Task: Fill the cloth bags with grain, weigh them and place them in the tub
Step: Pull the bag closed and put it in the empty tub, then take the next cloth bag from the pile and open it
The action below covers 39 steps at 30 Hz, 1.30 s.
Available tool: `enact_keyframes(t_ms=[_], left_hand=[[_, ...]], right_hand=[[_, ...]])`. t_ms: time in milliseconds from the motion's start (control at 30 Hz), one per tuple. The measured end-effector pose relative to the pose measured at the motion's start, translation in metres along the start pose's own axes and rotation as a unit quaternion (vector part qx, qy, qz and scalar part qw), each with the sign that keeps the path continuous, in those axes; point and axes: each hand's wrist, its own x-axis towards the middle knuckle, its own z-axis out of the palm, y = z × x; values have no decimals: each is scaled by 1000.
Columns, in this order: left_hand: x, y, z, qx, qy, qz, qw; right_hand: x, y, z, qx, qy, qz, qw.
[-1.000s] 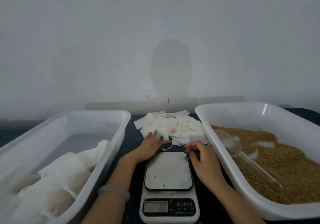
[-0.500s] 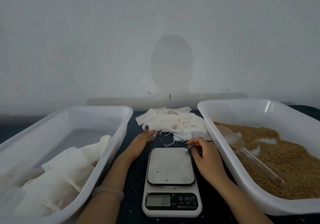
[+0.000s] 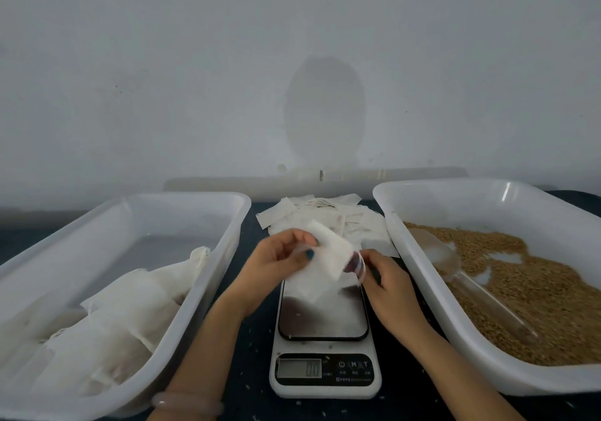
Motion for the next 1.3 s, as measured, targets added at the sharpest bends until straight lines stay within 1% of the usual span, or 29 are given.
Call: enact_keyframes(t_ms=[33,100,167,267,367,433,533,767,900,1000,1100,1167,1233,1300], left_hand=[[-2,0,3,38,-19,-3,999],[-4,3,9,75,-25,-15,997],[-3,4,12,116,-28,-16,993],[0,2,13,186,-23,-3,982],[3,-2,14,224,-18,21,974],[4,-5,16,230,9,28,973],[5,-4,17,226,72,13,971],[2,3,16,237,79,20,968],[1,-2,17,238,94,27,966],[2,-5,17,218,112,33,969],[3,-9,19,194,110,34,974],[3,-10,21,203,109,51,972],[4,-10,21,229,89,91,965],[2,-10,19,294,49,118,947]], right_hand=[[-1,-4,-1,20,-11,4,1000],[-4,-12,0,74,-24,17,997],[-6,-14,1,95,-31,24,995],[-6,-14,1,77,-30,13,996],[-3,-15,-1,31,-41,-11,999],[-2,-12,-1,23,-48,-10,999],[0,-13,-2,31,-44,-2,999],[0,-15,-4,68,-57,12,996],[0,-15,-5,124,-67,59,988],[0,-17,-6,151,-79,76,983],[-1,-18,-4,155,-54,72,984],[-1,-19,-3,156,-33,54,986],[-1,-19,-3,159,-13,35,987],[-2,-19,-3,163,6,21,986]])
